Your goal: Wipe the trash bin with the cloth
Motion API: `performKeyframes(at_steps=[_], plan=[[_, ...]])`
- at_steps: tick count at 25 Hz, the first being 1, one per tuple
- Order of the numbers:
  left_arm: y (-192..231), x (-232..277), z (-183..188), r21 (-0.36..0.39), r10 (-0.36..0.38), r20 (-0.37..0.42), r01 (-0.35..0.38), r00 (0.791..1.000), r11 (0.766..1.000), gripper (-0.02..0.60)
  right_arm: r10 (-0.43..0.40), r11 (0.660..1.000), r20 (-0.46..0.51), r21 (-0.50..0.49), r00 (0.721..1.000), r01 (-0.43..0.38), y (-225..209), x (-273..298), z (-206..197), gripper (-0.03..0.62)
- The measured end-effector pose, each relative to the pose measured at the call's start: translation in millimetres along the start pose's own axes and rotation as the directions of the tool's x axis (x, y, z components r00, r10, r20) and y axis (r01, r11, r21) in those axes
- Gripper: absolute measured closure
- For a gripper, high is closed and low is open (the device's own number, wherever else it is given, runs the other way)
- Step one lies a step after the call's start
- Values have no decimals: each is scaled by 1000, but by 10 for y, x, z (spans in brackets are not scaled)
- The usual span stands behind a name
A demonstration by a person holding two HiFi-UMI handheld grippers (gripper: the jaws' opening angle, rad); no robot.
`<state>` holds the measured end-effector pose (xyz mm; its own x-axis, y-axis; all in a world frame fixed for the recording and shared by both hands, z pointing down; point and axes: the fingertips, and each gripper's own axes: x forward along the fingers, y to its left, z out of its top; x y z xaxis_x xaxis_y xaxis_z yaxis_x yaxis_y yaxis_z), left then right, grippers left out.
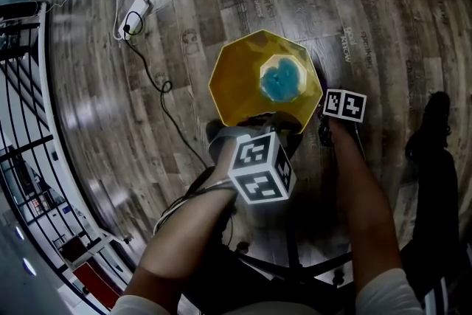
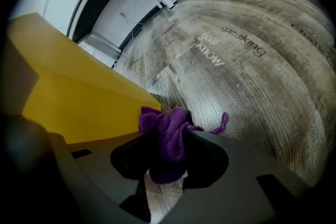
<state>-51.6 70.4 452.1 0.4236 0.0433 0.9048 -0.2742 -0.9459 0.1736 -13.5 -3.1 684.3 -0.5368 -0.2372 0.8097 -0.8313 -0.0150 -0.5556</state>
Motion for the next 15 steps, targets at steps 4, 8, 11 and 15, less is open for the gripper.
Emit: performKeyframes(at_steps=[4,8,11,15], plan=[[85,62,156,-92,26,49,-22,998,996,555,42,998,54,52,998,-45,22,-292,25,450],[247,110,328,-210,84,100,-62,991,976,555,69,993,108,92,992,-79,52,-616,35,450],[236,49,382,-244,54,140,-18,989,970,541,93,986,139,123,986,-111,120,-816,25,450],[132,-133,247,-79,53,88,-46,995,996,432,166,973,188,127,968,-192,258,-1095,64,450]])
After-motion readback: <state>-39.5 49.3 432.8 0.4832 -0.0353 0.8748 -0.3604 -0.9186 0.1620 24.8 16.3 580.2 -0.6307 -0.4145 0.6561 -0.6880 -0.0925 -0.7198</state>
